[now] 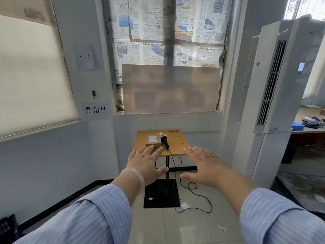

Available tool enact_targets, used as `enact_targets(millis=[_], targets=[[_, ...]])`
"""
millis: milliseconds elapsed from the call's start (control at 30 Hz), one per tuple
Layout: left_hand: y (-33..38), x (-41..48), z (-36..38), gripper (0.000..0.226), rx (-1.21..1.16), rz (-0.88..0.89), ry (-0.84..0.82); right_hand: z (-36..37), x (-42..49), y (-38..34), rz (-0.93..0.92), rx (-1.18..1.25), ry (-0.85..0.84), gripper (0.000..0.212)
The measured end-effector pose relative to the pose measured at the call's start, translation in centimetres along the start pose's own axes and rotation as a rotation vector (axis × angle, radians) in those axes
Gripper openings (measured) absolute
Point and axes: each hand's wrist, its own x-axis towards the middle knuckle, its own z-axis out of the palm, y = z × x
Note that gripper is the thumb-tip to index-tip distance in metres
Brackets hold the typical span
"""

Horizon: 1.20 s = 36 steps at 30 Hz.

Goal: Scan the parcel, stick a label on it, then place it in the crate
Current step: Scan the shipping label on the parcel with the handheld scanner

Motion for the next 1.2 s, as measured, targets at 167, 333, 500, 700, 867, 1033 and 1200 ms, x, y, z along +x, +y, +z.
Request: enact_targets(millis=[167,333,500,700,867,1033,1200], targets=[[-3.2,4.8,2.3,0.078,0.008,0.014,0.011,1.9,6.1,0.0,0.026,-0.022,-0.029,0.098],[-6.8,11.5,3.0,0.077,0.005,0.055,0.02,1.6,13.6,-0.1,0.047,-0.031,-0.039,0.099],[-9.7,18.4,3.8,0.079,-0.014,0.07,0.012,1.6,20.2,0.3,0.071,-0.005,0.028,0.095],[-10.4,25.1,7.7,0.078,-0.022,0.1,-0.049,4.6,26.5,3.6,0.09,0.014,-0.019,0.096],[-10.7,31.7,11.9,0.079,-0.018,0.07,-0.097,7.6,32.5,8.6,0.095,0.024,-0.048,0.095],[-11.1,38.8,16.1,0.078,-0.03,0.006,-0.167,9.8,39.1,14.4,0.123,0.051,-0.126,0.094],[-12.8,45.3,19.6,0.079,-0.064,-0.098,-0.212,11.4,46.2,19.2,0.129,0.104,-0.193,0.092]])
